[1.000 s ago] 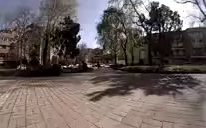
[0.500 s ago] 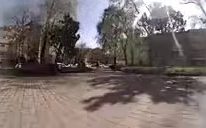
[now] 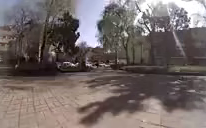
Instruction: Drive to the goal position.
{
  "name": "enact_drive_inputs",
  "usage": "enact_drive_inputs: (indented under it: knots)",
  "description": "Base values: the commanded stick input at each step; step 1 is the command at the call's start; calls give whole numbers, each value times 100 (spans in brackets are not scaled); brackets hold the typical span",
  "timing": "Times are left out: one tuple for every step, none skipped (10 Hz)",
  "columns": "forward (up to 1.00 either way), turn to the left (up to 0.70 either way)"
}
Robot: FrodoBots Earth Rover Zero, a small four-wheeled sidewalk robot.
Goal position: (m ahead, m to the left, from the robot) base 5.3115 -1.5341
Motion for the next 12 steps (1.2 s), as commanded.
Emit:
enact_drive_inputs:
  knots:
    - [70,0]
    - [70,0]
    - [70,0]
    - [70,0]
    - [70,0]
    - [70,0]
    - [70,0]
    - [70,0]
    - [70,0]
    - [70,0]
    - [70,0]
    - [70,0]
